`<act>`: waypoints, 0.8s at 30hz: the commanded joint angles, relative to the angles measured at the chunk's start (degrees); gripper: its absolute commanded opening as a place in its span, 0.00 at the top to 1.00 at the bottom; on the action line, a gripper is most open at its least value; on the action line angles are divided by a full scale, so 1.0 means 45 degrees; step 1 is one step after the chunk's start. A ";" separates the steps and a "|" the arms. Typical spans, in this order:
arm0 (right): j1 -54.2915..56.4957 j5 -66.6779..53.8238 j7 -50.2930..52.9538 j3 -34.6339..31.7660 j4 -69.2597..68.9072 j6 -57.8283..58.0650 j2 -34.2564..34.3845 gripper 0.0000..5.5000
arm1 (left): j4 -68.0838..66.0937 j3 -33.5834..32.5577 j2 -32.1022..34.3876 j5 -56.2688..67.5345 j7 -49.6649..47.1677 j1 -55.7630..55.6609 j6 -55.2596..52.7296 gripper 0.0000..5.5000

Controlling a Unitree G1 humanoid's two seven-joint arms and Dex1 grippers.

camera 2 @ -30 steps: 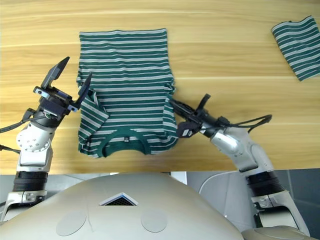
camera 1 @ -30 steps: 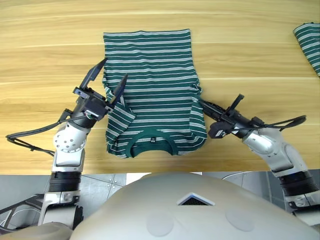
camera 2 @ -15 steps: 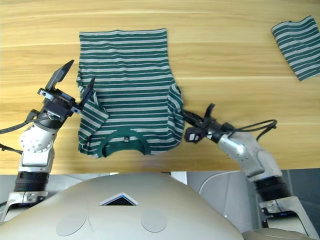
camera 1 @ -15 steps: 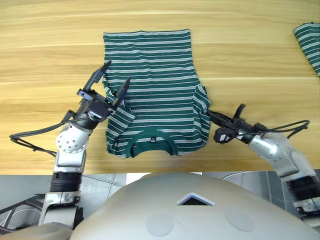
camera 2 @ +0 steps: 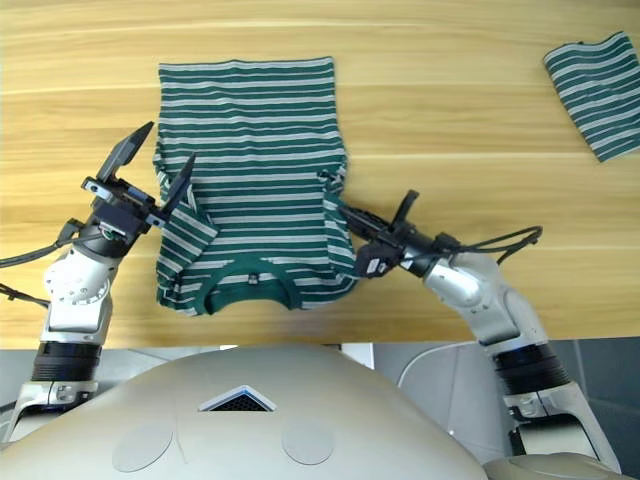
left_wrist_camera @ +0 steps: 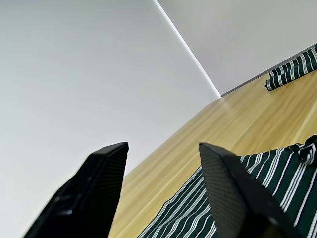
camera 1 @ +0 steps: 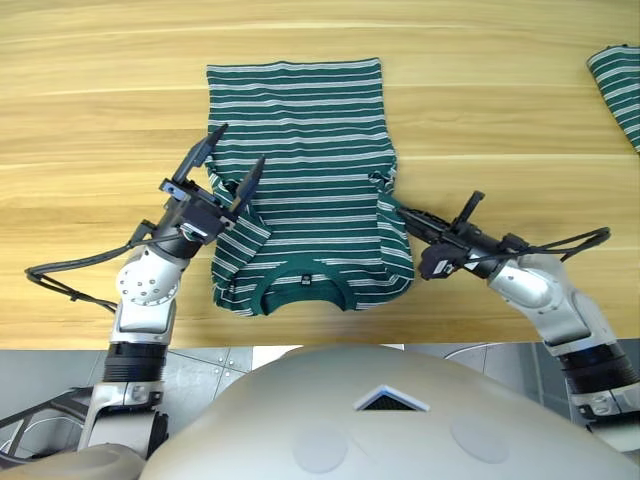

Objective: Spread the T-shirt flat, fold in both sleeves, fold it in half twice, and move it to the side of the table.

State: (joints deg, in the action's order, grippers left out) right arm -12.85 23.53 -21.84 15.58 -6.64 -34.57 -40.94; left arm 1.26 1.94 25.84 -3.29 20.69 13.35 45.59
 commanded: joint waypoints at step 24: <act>0.2659 0.0482 -0.0643 0.2166 0.2841 -0.0812 0.2154 0.95 | -0.0857 0.0569 -0.0167 0.0110 0.0165 -0.1025 0.0076 0.52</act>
State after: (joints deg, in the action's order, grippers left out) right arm -1.82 24.75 -24.33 24.89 5.23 -37.80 -31.11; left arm -2.05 4.00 25.13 -2.96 20.79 9.71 45.91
